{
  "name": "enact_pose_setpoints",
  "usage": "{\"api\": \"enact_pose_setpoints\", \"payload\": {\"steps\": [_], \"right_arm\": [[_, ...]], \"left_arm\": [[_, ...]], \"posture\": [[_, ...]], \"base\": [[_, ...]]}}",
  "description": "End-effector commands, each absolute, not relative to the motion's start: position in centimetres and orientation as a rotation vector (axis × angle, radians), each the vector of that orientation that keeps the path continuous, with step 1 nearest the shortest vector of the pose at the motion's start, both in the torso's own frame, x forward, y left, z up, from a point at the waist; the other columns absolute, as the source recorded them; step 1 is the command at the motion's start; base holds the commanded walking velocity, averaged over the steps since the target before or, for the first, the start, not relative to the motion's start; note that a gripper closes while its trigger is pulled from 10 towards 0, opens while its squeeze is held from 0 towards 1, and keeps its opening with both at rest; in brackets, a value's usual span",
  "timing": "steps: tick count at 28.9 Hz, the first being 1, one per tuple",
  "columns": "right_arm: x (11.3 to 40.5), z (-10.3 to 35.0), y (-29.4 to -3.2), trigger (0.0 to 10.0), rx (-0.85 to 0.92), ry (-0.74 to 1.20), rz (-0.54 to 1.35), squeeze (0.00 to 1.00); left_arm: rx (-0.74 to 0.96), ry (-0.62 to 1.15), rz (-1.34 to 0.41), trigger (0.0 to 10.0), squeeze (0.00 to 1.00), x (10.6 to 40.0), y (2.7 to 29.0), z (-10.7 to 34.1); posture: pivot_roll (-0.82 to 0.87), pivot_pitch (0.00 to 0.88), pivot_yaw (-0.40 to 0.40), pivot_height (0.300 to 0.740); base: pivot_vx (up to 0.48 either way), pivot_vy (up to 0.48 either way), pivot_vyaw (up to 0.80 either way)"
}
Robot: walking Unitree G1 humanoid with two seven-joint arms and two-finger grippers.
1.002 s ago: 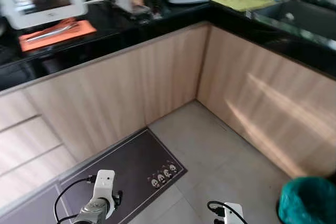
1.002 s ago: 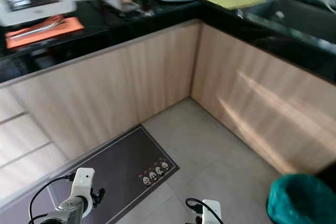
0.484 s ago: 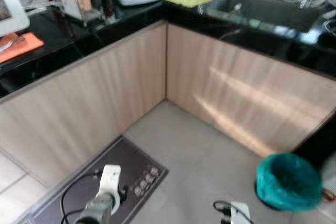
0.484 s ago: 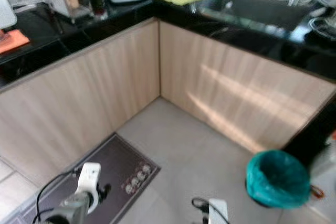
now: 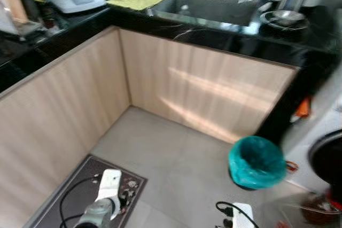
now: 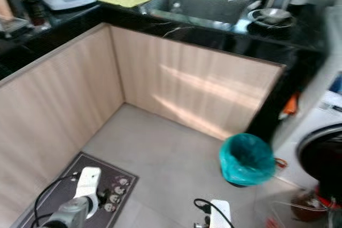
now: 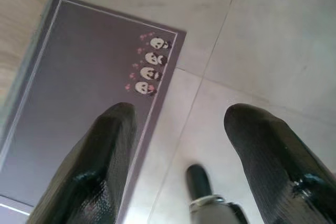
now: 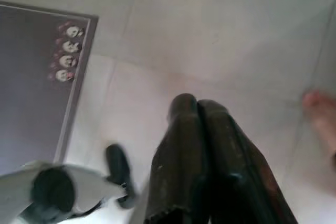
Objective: Kitchen organization
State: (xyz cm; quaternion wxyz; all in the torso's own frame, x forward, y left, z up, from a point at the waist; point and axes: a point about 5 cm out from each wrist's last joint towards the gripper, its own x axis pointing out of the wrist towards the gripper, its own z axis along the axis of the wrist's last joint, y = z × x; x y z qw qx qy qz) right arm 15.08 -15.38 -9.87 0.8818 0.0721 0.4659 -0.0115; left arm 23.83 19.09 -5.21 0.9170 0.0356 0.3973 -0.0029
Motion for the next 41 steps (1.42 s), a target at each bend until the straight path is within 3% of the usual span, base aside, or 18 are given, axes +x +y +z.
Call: {"api": "enact_pose_setpoints", "payload": {"steps": [1, 21, 41], "right_arm": [[14.75, -9.98, -16.14, 10.0, 0.135, 0.983, -0.039, 0.00], [14.79, -9.92, -16.10, 10.0, 0.144, 0.965, -0.042, 0.00], [14.77, -9.94, -16.08, 10.0, 0.145, 0.969, -0.041, 0.00]], "left_arm": [[0.080, 0.818, -0.028, 10.0, 0.00, 24.04, 18.56, -5.15], [0.081, 0.810, -0.022, 10.0, 0.00, 24.06, 18.63, -5.12], [0.077, 0.811, -0.020, 10.0, 0.00, 24.12, 18.67, -5.08]], "posture": [[-0.07, 0.000, 0.040, 0.740], [-0.07, 0.000, 0.040, 0.740], [-0.07, 0.000, 0.041, 0.740]], "base": [[0.000, 0.000, -0.77], [0.000, 0.000, -0.09], [0.335, 0.000, 0.00]]}}
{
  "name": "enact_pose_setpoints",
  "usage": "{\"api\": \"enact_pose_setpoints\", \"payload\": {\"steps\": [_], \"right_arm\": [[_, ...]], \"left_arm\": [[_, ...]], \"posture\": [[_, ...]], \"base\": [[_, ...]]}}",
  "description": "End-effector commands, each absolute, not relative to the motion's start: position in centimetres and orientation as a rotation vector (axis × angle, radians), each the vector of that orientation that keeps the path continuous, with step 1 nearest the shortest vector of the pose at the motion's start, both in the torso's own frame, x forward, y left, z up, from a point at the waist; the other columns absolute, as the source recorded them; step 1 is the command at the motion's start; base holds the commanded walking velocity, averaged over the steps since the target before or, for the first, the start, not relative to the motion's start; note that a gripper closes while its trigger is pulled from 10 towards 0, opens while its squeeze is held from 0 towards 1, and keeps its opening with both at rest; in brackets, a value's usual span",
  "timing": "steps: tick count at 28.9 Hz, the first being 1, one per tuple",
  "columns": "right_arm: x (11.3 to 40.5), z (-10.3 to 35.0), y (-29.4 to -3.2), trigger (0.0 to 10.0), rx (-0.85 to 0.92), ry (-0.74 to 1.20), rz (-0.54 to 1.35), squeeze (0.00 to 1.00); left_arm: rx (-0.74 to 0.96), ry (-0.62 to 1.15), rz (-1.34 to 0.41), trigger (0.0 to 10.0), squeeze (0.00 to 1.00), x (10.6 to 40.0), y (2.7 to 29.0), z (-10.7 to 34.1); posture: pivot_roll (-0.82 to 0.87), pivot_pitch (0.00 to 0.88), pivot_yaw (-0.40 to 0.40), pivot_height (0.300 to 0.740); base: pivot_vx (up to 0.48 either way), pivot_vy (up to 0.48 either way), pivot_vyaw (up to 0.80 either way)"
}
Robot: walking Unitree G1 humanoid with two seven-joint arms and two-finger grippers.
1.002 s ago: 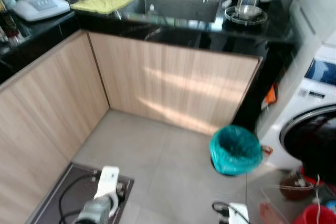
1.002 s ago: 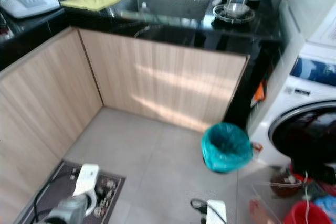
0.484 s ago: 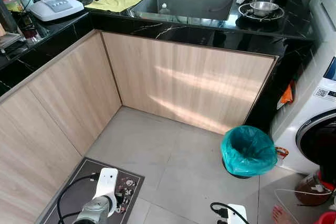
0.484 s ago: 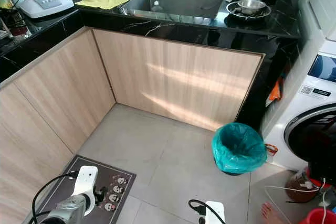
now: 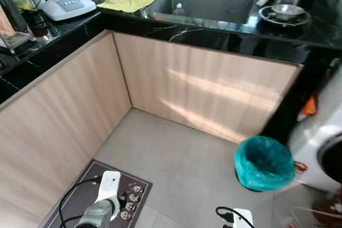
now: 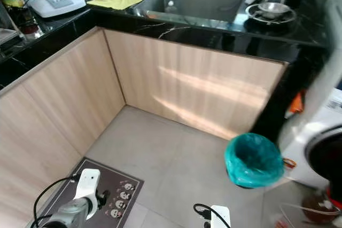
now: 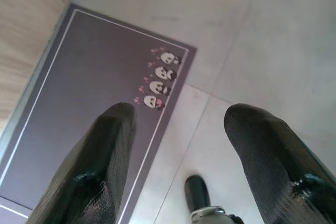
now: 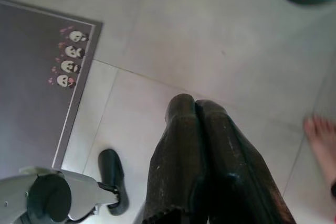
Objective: Kitchen organization
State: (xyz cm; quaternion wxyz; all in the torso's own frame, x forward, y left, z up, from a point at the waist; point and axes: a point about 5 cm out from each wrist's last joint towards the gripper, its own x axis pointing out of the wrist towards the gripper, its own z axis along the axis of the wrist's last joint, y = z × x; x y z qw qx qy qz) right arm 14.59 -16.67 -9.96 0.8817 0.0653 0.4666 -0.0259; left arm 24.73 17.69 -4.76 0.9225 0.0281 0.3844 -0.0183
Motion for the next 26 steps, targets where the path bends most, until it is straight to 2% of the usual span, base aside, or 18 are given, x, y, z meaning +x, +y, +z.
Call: {"api": "enact_pose_setpoints", "payload": {"steps": [1, 20, 26], "right_arm": [[14.78, -9.93, -16.09, 10.0, 0.145, 0.969, -0.040, 0.00], [14.85, -9.92, -16.16, 10.0, 0.145, 0.973, -0.040, 0.00], [14.85, -9.94, -16.12, 10.0, 0.136, 0.980, -0.030, 0.00]], "left_arm": [[0.077, 0.811, -0.020, 10.0, 0.00, 24.13, 18.67, -5.07], [0.072, 0.817, -0.030, 10.0, 0.00, 23.98, 18.43, -5.21], [0.069, 0.818, -0.034, 10.0, 0.00, 23.94, 18.42, -5.23]], "posture": [[-0.07, 0.000, 0.041, 0.740], [-0.07, 0.000, 0.040, 0.740], [-0.07, 0.000, 0.040, 0.740]], "base": [[0.356, 0.000, 0.00], [0.357, 0.000, 0.00], [0.358, 0.000, -0.73]]}}
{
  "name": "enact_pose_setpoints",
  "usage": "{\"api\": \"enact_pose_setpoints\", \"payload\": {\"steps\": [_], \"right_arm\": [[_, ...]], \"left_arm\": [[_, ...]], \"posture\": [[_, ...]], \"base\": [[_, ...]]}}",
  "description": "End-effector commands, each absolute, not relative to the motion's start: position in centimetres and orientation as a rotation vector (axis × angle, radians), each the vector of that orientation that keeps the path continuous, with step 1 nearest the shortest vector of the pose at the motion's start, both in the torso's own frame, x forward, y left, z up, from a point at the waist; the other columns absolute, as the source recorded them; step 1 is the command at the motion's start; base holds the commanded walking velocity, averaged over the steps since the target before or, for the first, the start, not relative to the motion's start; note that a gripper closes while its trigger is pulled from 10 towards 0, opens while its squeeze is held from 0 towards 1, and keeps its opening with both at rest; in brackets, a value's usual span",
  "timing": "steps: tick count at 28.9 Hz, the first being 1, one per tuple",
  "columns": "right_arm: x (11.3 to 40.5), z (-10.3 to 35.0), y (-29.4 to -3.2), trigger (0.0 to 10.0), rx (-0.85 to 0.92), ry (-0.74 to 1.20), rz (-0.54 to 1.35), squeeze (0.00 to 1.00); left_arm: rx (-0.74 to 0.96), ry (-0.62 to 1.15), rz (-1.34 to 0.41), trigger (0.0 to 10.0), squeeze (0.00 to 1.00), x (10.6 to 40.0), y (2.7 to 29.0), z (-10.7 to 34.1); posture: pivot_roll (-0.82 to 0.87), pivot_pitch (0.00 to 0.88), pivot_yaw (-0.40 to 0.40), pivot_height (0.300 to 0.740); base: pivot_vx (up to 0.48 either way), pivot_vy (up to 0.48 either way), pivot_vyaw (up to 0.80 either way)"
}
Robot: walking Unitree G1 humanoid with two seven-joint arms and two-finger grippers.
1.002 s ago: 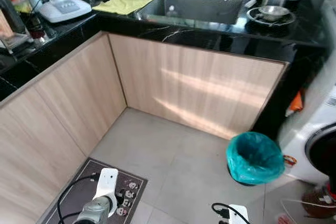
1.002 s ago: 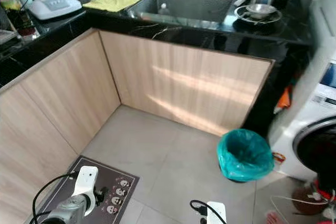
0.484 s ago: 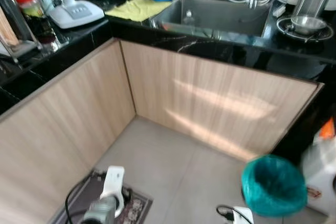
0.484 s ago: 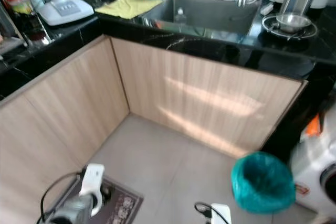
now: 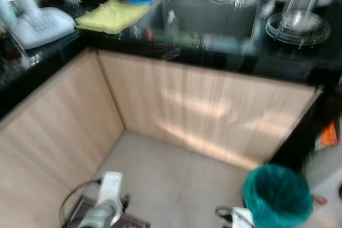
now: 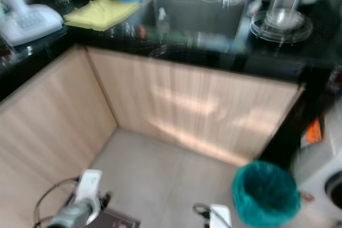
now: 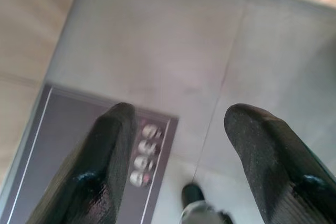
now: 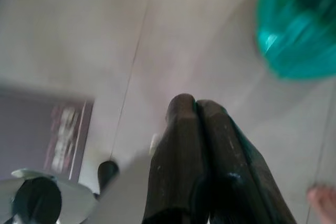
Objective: Kitchen organization
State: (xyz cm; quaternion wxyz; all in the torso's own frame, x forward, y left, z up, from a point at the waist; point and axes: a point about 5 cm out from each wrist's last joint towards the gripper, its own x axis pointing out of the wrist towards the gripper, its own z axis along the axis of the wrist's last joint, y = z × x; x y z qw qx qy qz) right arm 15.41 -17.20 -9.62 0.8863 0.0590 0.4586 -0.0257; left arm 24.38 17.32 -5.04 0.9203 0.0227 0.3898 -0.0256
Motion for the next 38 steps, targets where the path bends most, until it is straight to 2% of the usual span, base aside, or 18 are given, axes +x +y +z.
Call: {"api": "enact_pose_setpoints", "payload": {"steps": [1, 20, 33, 38], "right_arm": [[14.84, -9.94, -16.12, 10.0, 0.137, 0.980, -0.031, 0.00], [14.89, -9.88, -16.14, 10.0, 0.143, 0.965, -0.041, 0.00], [14.85, -9.90, -16.13, 10.0, 0.142, 0.966, -0.037, 0.00], [14.86, -9.89, -16.12, 10.0, 0.146, 0.963, -0.039, 0.00]], "left_arm": [[0.069, 0.819, -0.034, 10.0, 0.00, 23.94, 18.42, -5.24], [0.075, 0.819, -0.040, 10.0, 0.00, 23.91, 18.41, -5.25], [0.077, 0.818, -0.046, 10.0, 0.00, 24.02, 18.28, -5.20], [0.075, 0.828, -0.056, 10.0, 0.00, 23.86, 18.09, -5.34]], "posture": [[-0.07, 0.000, 0.040, 0.740], [-0.08, 0.000, 0.044, 0.740], [-0.08, 0.000, 0.043, 0.740], [-0.08, 0.000, 0.043, 0.740]], "base": [[0.356, 0.000, -0.69], [0.356, 0.000, 0.00], [0.245, 0.000, 0.00], [0.000, 0.000, 0.00]]}}
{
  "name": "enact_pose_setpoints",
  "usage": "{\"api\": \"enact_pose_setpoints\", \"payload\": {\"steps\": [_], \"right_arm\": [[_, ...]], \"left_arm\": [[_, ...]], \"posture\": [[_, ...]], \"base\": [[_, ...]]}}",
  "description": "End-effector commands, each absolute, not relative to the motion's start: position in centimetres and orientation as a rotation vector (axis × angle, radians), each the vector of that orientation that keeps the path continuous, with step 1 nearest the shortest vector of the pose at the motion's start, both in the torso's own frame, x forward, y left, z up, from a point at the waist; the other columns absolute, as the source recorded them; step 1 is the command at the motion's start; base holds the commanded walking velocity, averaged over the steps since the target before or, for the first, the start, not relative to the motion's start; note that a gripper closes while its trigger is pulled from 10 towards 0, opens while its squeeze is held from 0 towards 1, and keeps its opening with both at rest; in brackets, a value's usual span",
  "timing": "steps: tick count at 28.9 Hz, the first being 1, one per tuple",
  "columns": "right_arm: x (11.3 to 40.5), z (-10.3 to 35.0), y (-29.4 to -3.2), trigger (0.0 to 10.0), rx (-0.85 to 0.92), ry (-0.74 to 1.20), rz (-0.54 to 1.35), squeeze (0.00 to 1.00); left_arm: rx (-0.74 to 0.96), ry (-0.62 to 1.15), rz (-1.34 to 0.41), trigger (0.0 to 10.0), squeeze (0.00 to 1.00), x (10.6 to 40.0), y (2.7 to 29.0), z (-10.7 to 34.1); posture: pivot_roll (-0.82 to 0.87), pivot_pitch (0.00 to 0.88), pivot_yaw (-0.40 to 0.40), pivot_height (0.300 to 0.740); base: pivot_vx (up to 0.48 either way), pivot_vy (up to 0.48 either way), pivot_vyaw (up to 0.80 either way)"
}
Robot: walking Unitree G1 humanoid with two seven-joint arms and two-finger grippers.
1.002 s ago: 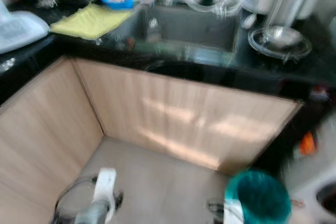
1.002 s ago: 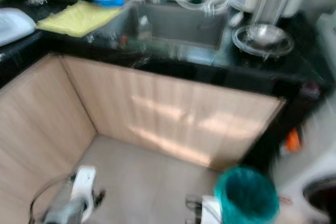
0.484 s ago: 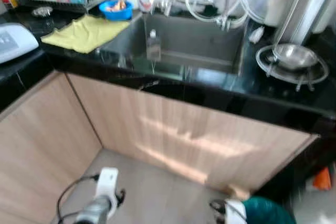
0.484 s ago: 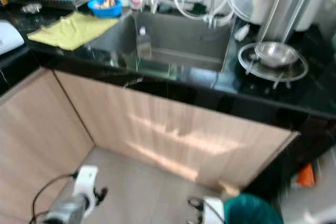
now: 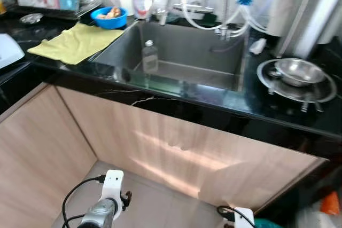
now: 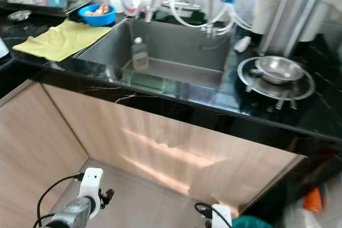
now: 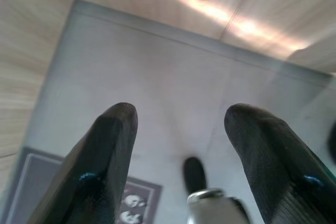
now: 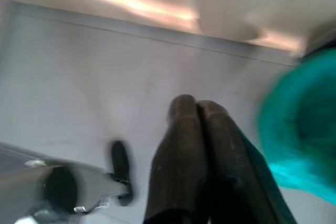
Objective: Kitchen organization
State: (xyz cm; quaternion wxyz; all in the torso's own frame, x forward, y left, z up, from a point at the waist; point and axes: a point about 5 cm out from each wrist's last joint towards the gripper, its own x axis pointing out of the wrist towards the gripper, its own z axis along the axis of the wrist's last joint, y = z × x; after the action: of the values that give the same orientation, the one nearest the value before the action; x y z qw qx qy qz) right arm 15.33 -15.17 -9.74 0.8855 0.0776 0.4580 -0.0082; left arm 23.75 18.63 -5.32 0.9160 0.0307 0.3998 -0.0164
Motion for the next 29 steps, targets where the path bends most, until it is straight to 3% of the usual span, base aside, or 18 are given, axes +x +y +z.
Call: {"api": "enact_pose_setpoints", "payload": {"steps": [1, 26, 29], "right_arm": [[14.87, -9.88, -16.12, 10.0, 0.146, 0.962, -0.040, 0.00], [14.86, -9.89, -16.11, 10.0, 0.149, 0.964, -0.043, 0.00], [14.86, -9.90, -16.10, 10.0, 0.148, 0.967, -0.040, 0.00]], "left_arm": [[0.074, 0.828, -0.055, 10.0, 0.00, 23.85, 18.10, -5.34], [0.076, 0.828, -0.063, 10.0, 0.00, 23.83, 18.16, -5.34], [0.084, 0.827, -0.062, 10.0, 0.00, 23.85, 18.22, -5.32]], "posture": [[-0.08, 0.000, 0.043, 0.740], [-0.08, 0.000, 0.046, 0.740], [-0.08, 0.000, 0.046, 0.740]], "base": [[0.000, 0.000, 0.00], [0.000, 0.000, 0.00], [0.000, 0.000, -0.61]]}}
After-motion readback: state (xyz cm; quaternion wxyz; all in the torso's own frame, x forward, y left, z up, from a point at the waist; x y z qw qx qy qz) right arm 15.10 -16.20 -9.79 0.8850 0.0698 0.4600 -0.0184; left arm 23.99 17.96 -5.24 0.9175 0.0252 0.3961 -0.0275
